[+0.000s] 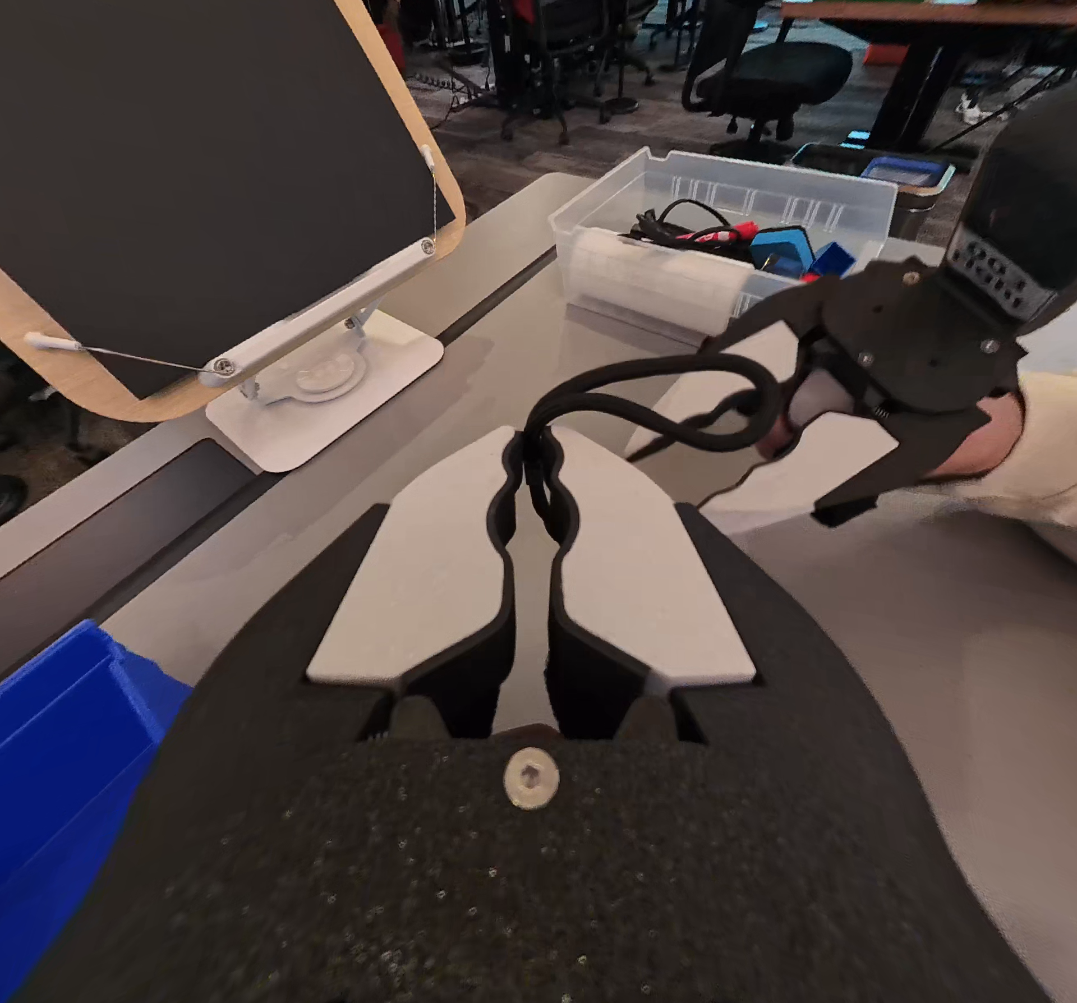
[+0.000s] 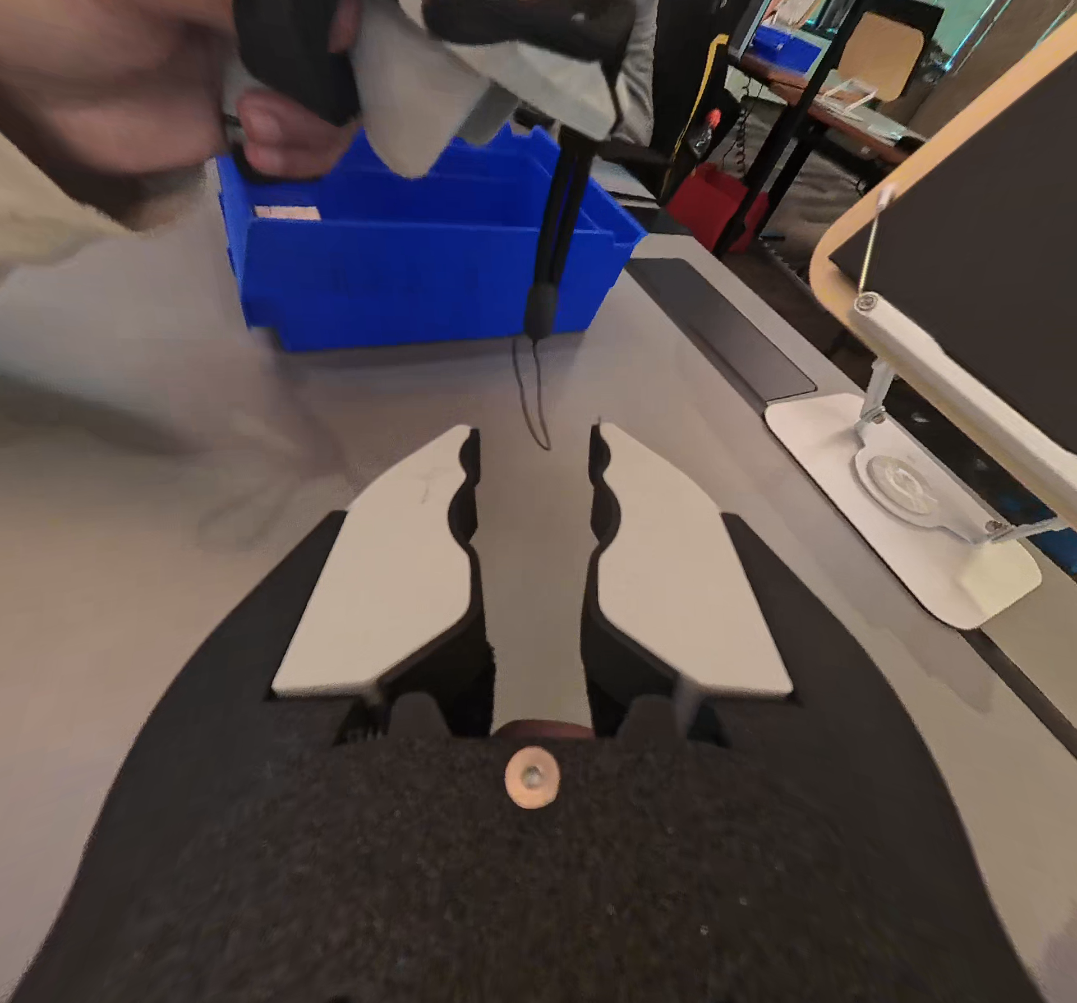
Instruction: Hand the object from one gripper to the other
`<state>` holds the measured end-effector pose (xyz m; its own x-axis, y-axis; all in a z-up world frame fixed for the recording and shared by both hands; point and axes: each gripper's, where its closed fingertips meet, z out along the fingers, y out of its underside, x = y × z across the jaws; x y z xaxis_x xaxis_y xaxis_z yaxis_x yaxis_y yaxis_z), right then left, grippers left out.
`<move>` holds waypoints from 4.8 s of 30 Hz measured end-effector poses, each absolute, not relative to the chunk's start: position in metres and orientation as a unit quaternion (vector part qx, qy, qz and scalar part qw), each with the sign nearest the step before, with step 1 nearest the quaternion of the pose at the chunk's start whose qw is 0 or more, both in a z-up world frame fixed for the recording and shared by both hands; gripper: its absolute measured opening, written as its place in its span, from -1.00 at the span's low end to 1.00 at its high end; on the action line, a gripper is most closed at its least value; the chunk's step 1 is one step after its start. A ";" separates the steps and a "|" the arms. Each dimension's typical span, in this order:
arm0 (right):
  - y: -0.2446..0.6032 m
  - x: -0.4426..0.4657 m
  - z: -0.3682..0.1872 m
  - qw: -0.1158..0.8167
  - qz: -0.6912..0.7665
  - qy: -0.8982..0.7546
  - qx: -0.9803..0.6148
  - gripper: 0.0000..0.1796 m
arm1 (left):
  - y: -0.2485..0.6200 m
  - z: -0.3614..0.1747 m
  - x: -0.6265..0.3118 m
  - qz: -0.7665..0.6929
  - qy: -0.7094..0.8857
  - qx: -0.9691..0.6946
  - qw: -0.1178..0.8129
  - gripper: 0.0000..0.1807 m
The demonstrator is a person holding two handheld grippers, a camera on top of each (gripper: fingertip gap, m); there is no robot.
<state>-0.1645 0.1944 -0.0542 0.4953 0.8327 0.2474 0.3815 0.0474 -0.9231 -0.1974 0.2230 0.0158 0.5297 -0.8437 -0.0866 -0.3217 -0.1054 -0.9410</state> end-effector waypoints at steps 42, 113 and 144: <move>0.159 -0.121 -0.002 0.528 0.199 -0.541 -0.624 -0.98 | 0.150 -0.008 -0.155 -0.327 0.563 -0.661 0.372 -0.63; 0.202 -0.118 -0.013 0.534 0.632 -0.079 -0.556 -0.92 | 0.195 0.040 -0.198 -0.250 0.418 -0.735 0.472 -0.97; 0.230 0.184 0.030 0.626 -0.022 -0.049 -0.778 -0.92 | 0.124 -0.102 -0.245 -0.308 0.265 -0.782 0.472 -0.40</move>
